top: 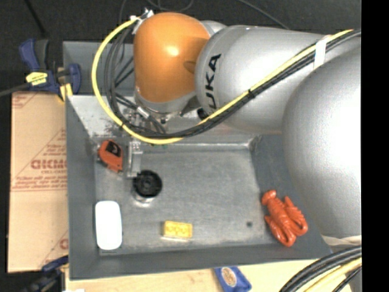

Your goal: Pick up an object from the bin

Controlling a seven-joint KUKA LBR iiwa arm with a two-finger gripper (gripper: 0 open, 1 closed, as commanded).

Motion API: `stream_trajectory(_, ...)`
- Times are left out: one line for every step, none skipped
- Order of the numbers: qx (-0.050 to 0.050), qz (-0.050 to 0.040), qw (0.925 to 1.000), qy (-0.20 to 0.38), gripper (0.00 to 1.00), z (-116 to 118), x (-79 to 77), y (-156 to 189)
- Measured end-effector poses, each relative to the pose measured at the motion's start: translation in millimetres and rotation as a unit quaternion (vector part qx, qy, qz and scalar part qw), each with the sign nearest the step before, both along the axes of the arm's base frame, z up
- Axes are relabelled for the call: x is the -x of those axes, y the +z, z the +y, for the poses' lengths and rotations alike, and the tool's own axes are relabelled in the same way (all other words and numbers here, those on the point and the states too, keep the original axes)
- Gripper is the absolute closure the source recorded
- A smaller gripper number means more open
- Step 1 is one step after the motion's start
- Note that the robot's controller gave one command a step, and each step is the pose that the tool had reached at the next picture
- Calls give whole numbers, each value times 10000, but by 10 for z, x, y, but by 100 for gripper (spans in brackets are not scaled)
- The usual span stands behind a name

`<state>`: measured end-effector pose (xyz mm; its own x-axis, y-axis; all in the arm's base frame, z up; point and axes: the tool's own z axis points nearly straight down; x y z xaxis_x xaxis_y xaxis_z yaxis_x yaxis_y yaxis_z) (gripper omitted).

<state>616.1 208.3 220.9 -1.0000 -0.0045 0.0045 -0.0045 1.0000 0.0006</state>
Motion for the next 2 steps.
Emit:
stream_trajectory(-7, -40, 10000, -18, 0, -11, -16, 52)
stream_trajectory(-4, -63, 9986, 532, 0, -82, 96, -209)
